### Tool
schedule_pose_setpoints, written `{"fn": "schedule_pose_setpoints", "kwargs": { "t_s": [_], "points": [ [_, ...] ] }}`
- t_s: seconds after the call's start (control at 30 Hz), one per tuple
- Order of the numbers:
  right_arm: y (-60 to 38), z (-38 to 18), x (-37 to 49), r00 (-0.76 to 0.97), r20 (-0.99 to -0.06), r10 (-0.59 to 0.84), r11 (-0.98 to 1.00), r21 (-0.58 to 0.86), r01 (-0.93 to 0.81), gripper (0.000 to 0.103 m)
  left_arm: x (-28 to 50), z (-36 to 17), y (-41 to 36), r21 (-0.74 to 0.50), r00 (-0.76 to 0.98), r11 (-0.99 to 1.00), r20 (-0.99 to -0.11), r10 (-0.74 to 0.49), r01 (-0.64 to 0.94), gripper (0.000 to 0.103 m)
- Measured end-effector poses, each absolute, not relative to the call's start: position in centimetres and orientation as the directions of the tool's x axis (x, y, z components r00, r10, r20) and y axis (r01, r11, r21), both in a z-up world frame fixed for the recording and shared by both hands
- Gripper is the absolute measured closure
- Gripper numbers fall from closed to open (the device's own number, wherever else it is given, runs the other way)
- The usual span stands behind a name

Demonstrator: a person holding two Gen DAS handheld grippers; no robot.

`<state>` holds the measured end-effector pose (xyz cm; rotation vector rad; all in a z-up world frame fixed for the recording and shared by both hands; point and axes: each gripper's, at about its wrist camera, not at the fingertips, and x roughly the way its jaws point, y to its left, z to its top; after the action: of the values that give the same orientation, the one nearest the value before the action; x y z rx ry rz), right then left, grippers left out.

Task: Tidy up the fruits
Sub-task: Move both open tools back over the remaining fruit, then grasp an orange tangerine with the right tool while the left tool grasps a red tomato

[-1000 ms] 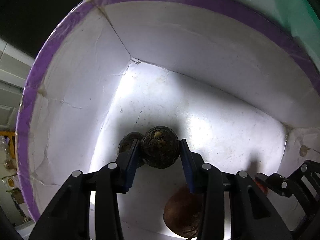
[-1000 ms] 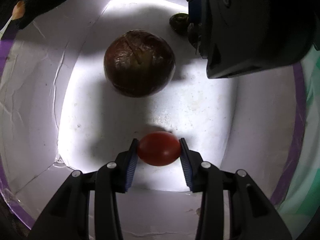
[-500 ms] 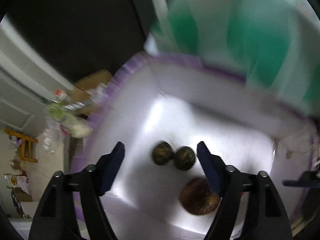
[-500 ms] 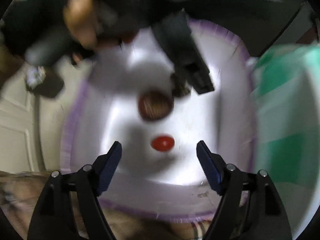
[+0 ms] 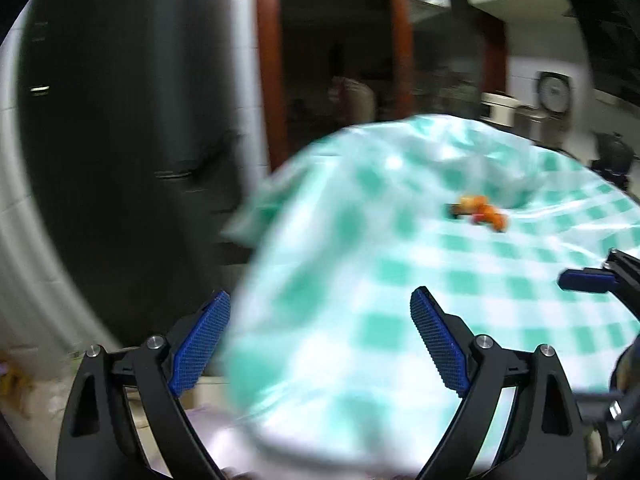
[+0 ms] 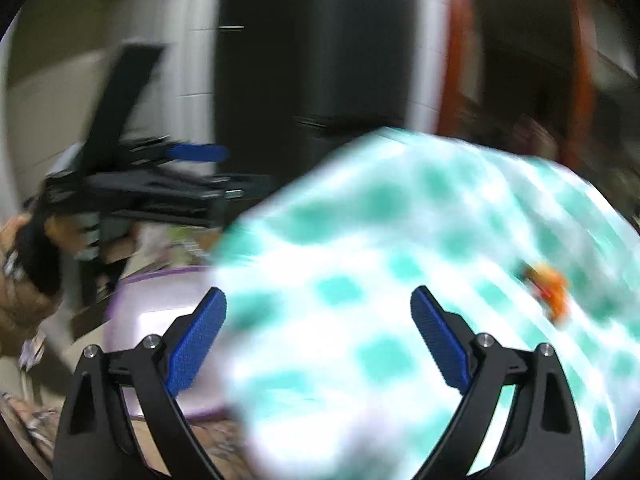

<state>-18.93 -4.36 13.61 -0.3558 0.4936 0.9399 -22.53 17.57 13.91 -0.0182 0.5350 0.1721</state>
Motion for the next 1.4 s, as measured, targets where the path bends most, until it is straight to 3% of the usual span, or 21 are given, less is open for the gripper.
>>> {"fn": "schedule_pose_setpoints", "kwargs": {
  "t_s": [0.17, 0.33, 0.5, 0.63, 0.87, 0.97, 1.07, 1.23, 1.4],
  "points": [
    [-13.1, 10.0, -7.5, 0.647, -0.597, 0.475, 0.811, 0.011, -0.585, 0.009, -10.3, 8.6, 9.6, -0.073, 0.796, 0.997, -0.605, -0.034, -0.012, 0.014],
    [-19.0, 5.1, 3.5, 0.676, -0.682, 0.28, 0.948, 0.088, -0.304, 0.009, -0.1, 4.5, 3.9, -0.102, 0.777, 0.994, -0.622, -0.096, 0.04, 0.014],
    [-19.3, 2.8, 8.9, 0.669, -0.707, 0.229, 0.967, 0.087, -0.24, 0.009, 4.8, 3.6, 2.5, -0.139, 0.765, 0.989, -0.633, -0.12, 0.04, 0.014],
    [-17.2, 2.6, 11.1, 0.651, -0.723, 0.23, 0.959, 0.054, -0.278, 0.01, 5.7, 3.0, 4.3, -0.264, 0.753, 0.964, -0.631, -0.186, 0.016, 0.015],
    [-12.7, 2.3, 15.5, 0.605, -0.767, 0.212, 0.951, 0.018, -0.31, 0.032, 5.5, 3.0, 4.9, -0.31, 0.751, 0.95, -0.623, -0.219, 0.02, 0.014],
    [-12.1, 1.3, 17.4, 0.572, -0.804, 0.165, 0.961, -0.001, -0.278, 0.048, 5.8, 2.8, 4.6, -0.304, 0.739, 0.953, -0.638, -0.217, 0.018, 0.014],
    [-12.9, 1.4, 17.4, 0.569, -0.791, 0.224, 0.956, 0.063, -0.288, 0.064, 5.8, 2.6, 4.5, -0.302, 0.731, 0.953, -0.647, -0.217, 0.016, 0.014],
    [-16.1, 2.3, 15.1, 0.642, -0.719, 0.266, 0.961, 0.141, -0.24, 0.064, 7.4, 2.2, 3.5, -0.259, 0.684, 0.965, -0.699, -0.21, 0.033, 0.015],
    [-21.2, 2.2, 14.2, 0.716, -0.637, 0.285, 0.943, 0.319, -0.092, 0.063, 11.1, 2.7, 0.7, -0.119, 0.669, 0.987, -0.725, -0.161, 0.108, 0.015]
  ]
}}
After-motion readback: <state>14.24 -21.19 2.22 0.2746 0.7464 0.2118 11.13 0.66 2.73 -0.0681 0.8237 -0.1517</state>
